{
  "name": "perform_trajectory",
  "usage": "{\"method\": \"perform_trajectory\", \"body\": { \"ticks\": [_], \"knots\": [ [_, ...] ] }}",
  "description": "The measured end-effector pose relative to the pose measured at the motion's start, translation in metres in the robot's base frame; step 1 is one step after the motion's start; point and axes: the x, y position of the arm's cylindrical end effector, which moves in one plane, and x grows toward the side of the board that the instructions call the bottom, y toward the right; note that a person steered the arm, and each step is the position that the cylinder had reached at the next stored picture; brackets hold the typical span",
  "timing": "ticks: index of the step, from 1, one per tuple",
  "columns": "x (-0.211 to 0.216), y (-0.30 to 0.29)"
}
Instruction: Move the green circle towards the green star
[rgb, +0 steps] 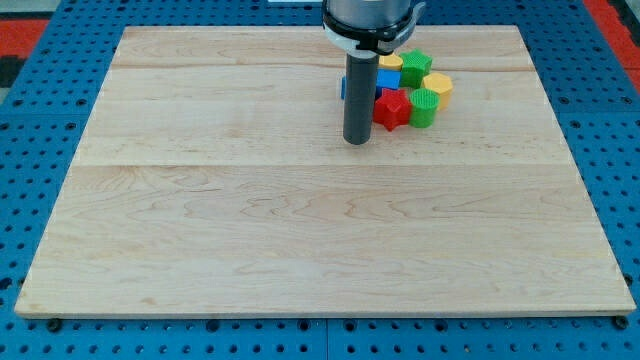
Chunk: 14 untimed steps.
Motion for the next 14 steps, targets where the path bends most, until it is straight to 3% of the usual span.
{"method": "perform_trajectory", "body": {
  "ticks": [3, 4, 6, 7, 9, 10, 11, 14],
  "knots": [
    [0.003, 0.000],
    [0.018, 0.000],
    [0.091, 0.016],
    [0.096, 0.067],
    [0.081, 0.155],
    [0.041, 0.178],
    [0.012, 0.184],
    [0.004, 0.148]
  ]
}}
